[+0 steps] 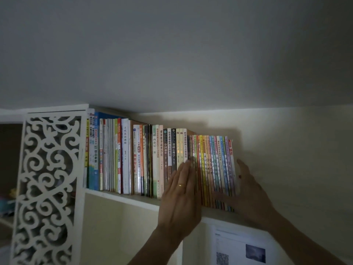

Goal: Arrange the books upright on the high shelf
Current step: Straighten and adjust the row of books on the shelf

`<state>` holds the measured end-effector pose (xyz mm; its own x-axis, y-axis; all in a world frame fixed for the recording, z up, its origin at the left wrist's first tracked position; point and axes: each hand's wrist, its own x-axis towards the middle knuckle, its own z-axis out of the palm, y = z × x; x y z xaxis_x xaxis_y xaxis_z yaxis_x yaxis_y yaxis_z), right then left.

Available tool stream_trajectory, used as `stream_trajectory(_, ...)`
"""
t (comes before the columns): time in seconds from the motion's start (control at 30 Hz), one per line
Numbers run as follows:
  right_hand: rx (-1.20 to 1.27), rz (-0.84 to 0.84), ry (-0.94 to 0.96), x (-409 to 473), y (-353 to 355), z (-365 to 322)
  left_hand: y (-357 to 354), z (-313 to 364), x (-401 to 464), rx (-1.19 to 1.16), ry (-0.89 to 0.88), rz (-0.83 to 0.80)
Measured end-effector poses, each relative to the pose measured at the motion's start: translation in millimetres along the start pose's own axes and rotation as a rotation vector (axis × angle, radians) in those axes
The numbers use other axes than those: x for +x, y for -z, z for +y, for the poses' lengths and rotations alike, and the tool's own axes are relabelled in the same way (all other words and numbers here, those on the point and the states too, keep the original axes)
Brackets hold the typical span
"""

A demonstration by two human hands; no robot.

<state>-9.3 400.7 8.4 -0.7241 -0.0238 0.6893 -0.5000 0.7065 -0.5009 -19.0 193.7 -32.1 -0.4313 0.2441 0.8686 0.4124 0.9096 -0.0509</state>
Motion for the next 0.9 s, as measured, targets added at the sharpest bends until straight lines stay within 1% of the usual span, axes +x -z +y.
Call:
stream_trajectory(0.07, -0.049, 0.085, 0.010, 1, -17, -4, -4, -12, -7, 0.049, -0.032, -0.040)
stream_trajectory(0.17, -0.029, 0.046, -0.059, 4, -40, -4, -1, -16, -8, 0.107, -0.002, -0.106)
stream_trajectory(0.2, -0.059, 0.043, -0.094, 4, -43, -7, 4, -17, -7, 0.122, -0.007, -0.111)
stream_trajectory(0.23, -0.131, 0.098, -0.103, 4, -48, -7, 11, -18, -6, 0.128, -0.010, -0.100)
stream_trajectory(0.27, -0.237, 0.210, -0.079, 0, -50, -12, 15, -22, -6, 0.126, -0.005, -0.078)
stream_trajectory(0.3, -0.337, 0.358, -0.010, -4, -51, -18, 19, -30, -6, 0.116, 0.001, -0.045)
stream_trajectory(0.33, -0.393, 0.474, 0.104, -8, -53, -28, 21, -42, -7, 0.095, -0.001, -0.004)
stream_trajectory(0.37, -0.413, 0.530, 0.229, -10, -58, -40, 22, -54, -8, 0.066, -0.013, 0.031)
stream_trajectory(0.43, -0.419, 0.509, 0.457, -9, -75, -61, 16, -78, -10, 0.034, -0.058, 0.065)
stream_trajectory(0.47, -0.432, 0.466, 0.517, -6, -87, -67, 12, -89, -11, 0.037, -0.088, 0.070)
stream_trajectory(0.5, -0.461, 0.418, 0.534, -2, -99, -69, 6, -96, -13, 0.040, -0.115, 0.068)
stream_trajectory(0.6, -0.542, 0.291, 0.504, 9, -127, -69, -4, -111, -13, 0.048, -0.135, 0.025)
stream_trajectory(0.7, -0.616, 0.261, 0.490, 12, -132, -73, 1, -121, -10, 0.081, -0.089, -0.043)
stream_trajectory(0.77, -0.668, 0.265, 0.485, 11, -129, -75, 10, -131, -8, 0.118, -0.124, -0.067)
stream_trajectory(0.83, -0.695, 0.215, 0.476, 9, -131, -78, 17, -143, -10, 0.136, -0.139, -0.067)
stream_trajectory(0.9, -0.751, 0.160, 0.446, 7, -138, -80, 24, -160, -14, 0.112, -0.013, -0.042)
